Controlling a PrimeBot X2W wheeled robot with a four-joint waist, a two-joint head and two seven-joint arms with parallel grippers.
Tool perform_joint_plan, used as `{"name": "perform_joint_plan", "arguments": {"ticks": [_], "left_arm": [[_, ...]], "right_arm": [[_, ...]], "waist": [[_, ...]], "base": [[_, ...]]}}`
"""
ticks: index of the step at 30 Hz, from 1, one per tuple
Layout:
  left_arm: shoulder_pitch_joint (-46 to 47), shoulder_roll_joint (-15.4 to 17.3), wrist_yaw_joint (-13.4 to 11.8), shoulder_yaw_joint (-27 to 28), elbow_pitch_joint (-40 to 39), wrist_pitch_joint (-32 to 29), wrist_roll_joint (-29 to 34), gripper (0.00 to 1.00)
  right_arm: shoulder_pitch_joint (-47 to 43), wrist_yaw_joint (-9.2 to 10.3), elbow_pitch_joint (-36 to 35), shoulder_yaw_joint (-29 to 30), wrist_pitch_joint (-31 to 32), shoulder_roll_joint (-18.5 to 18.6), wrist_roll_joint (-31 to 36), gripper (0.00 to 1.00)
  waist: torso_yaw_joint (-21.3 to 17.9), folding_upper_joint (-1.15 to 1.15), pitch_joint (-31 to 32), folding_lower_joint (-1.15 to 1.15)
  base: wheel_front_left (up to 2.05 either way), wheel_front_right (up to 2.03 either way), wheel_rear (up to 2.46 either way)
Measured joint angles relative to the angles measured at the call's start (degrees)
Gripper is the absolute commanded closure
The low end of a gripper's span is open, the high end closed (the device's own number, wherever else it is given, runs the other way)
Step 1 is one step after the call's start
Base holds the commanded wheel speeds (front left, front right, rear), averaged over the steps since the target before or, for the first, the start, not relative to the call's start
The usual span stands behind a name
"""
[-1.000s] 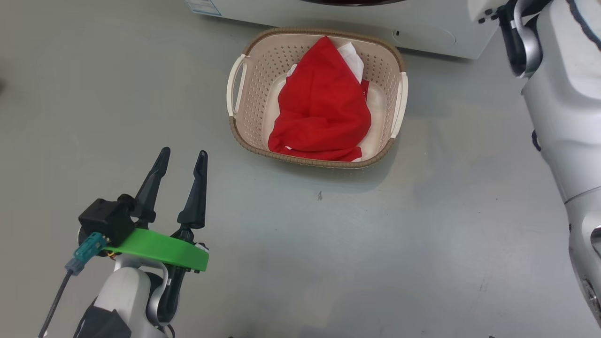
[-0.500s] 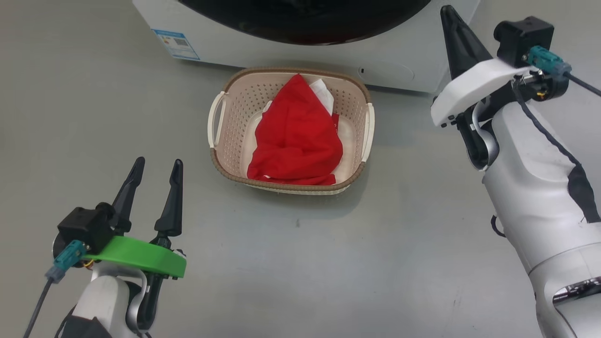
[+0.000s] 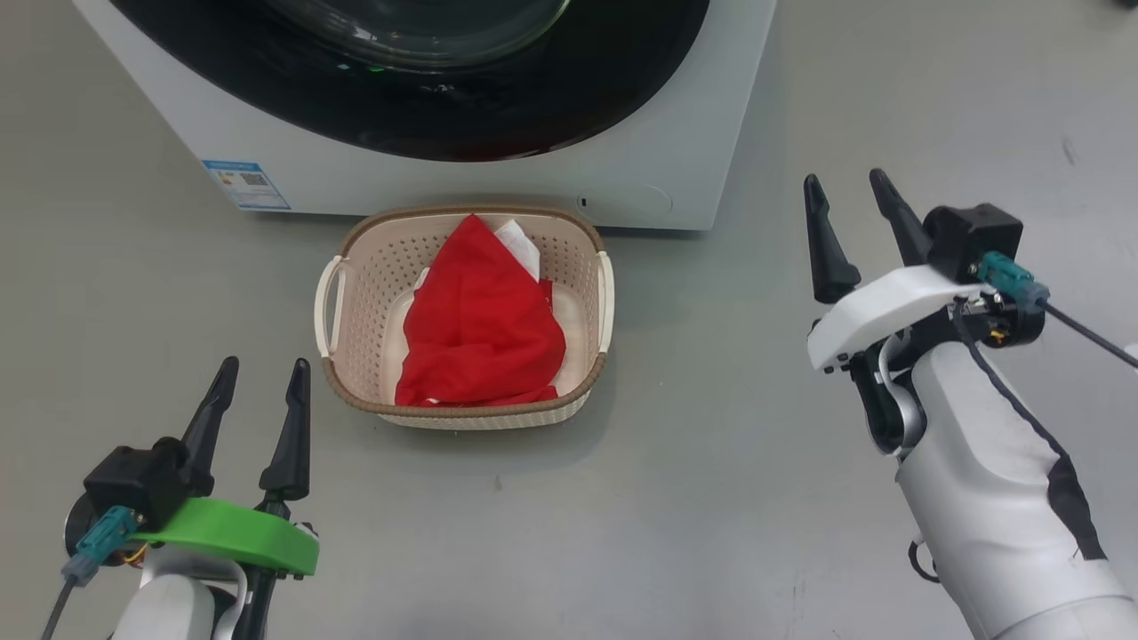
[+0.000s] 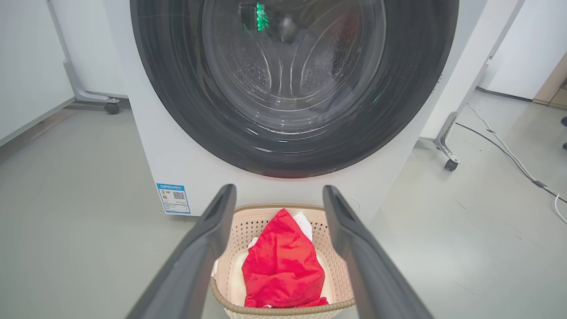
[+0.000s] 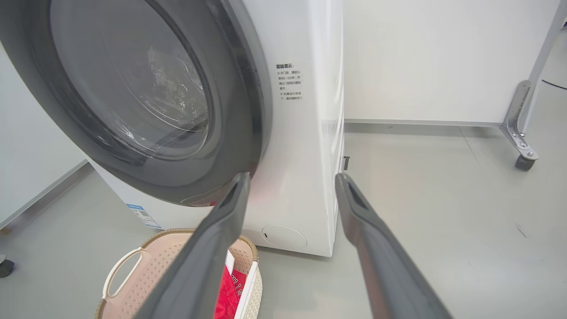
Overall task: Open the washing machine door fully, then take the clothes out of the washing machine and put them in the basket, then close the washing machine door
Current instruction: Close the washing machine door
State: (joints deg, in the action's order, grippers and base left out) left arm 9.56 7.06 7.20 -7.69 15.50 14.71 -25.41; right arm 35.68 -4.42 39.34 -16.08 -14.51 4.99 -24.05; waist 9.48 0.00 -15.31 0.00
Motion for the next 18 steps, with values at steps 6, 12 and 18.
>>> {"name": "perform_joint_plan", "arguments": {"ticks": [6, 12, 18], "left_arm": [[-1.7, 0.3, 0.0, 2.1, 0.1, 0.0, 0.9, 0.00], [-2.6, 0.3, 0.0, 3.7, 0.1, 0.0, 2.3, 0.00], [-2.9, -0.7, 0.0, 5.7, 0.2, 0.0, 3.6, 0.00]], "right_arm": [[-6.5, 0.46, -3.6, 1.7, 0.0, -0.6, 0.0, 0.00], [-10.9, 1.49, -8.4, 3.1, 0.0, -0.8, 1.5, 0.00], [-16.4, 2.66, -11.6, 5.1, 0.0, -1.0, 2.8, 0.00]], "waist": [[-3.2, 0.00, 2.5, 0.00], [-5.8, 0.00, 4.4, 0.00], [-7.0, 0.00, 6.3, 0.00]], "base": [[0.00, 0.00, 0.00], [0.00, 0.00, 0.00], [0.00, 0.00, 0.00]]}}
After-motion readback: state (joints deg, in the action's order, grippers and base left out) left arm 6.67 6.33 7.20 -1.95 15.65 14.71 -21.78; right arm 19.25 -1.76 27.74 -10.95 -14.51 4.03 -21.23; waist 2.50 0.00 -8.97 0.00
